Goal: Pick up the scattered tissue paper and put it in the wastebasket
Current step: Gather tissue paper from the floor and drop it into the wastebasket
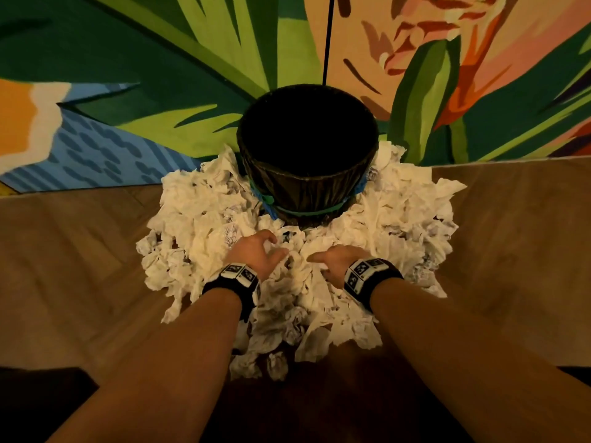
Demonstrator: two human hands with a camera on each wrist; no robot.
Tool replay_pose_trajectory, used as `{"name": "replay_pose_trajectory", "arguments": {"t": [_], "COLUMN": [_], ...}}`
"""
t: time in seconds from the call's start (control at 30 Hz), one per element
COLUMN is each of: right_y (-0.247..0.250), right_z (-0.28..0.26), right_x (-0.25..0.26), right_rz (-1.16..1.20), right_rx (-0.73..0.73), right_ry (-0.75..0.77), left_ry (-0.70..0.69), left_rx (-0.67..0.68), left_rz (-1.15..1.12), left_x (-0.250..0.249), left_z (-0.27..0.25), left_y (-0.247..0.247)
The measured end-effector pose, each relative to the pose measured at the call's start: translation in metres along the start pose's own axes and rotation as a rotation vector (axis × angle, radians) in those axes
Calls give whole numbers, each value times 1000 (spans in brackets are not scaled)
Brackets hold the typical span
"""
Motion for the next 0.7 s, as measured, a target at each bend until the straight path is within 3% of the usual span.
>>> {"name": "replay_pose_trajectory", "arguments": {"t": [0.2, 0.43, 0.7], "right_y": [4, 22, 78], "right_z": [2, -24, -104], "right_x": [-8, -28, -25], "right_rz": [8, 578, 765], "right_rx": [-79, -292, -573], "right_ry": [-23, -173, -237], "left_ry": [-51, -89, 0], "left_rx": [-1, -139, -244], "left_rz": [85, -130, -385], "left_x": [-11, -26, -42], "left_z": [8, 0, -31], "left_y": [-11, 4, 46]}}
Point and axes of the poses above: each hand's wrist, its own z-axis towards the middle knuckle, its own y-axis out of the back of the hand, x = y × z, the point moved 7 cm from there along z, towards the middle knuckle, and after that the axes turned 3 degrees about x, right-handed, at the moved point
